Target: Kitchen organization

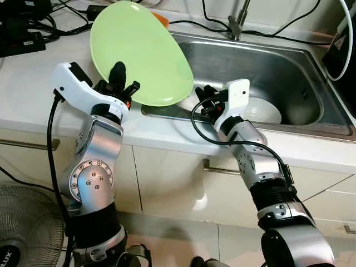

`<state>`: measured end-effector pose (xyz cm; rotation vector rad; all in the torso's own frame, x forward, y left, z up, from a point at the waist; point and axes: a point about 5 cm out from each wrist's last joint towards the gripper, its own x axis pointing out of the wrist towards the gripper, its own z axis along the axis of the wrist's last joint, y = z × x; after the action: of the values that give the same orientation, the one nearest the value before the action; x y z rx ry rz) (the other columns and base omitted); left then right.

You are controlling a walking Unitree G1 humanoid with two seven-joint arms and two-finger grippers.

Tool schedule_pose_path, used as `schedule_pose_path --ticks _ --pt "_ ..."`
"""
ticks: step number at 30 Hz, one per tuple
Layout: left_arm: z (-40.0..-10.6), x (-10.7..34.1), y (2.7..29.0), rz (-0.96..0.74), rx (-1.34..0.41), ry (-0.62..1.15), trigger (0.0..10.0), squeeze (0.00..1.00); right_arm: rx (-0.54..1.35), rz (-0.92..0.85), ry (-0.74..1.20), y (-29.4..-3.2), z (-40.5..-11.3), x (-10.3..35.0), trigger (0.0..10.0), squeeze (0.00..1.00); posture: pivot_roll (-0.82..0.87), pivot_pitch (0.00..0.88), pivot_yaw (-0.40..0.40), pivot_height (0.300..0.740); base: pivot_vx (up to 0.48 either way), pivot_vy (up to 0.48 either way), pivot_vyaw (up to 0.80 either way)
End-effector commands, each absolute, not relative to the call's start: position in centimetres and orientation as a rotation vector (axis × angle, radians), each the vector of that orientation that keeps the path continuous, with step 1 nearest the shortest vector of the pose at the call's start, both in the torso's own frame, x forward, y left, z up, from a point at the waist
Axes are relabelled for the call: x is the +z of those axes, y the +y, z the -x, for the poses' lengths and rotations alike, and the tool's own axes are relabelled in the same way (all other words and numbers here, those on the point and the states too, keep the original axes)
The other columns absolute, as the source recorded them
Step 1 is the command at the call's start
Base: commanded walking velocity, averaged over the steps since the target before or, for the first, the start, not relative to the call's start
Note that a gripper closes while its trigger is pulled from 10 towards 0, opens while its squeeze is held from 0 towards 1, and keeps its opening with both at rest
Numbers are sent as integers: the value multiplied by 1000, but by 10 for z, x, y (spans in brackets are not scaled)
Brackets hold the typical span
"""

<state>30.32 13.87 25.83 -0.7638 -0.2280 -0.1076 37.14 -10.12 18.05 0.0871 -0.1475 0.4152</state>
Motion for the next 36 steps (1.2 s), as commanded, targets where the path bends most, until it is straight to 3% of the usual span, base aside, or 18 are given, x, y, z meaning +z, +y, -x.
schedule_pose_path --ticks 1,9,10,17,18,24,36 --pt "-296 281 130 752 -201 -338 10000 0 383 -104 -178 -109 -375 189 10000 0 213 111 -58 740 0 0 0" --pt "-297 293 128 729 -231 -401 10000 0 282 -134 -191 -130 -382 197 10000 0 203 108 -52 740 0 0 0" --pt "-301 294 126 715 -248 -409 10000 0 242 -224 -192 -139 -384 202 10000 0 195 104 -46 740 0 0 0" --pt "-310 294 122 683 -273 -422 10000 0 243 -400 -191 -144 -386 211 10000 0 194 104 -45 740 0 0 0" --pt "-314 297 118 671 -296 -439 10000 0 296 -530 -179 -141 -385 214 10000 0 183 101 -37 740 0 0 0" --pt "-325 300 110 666 -337 -458 10000 0 397 -780 -174 -134 -379 223 10000 0 165 98 -27 740 0 0 0" --pt "-327 298 106 676 -358 -471 10000 0 555 -996 -197 -130 -364 232 10000 0 160 88 -24 740 0 0 0"
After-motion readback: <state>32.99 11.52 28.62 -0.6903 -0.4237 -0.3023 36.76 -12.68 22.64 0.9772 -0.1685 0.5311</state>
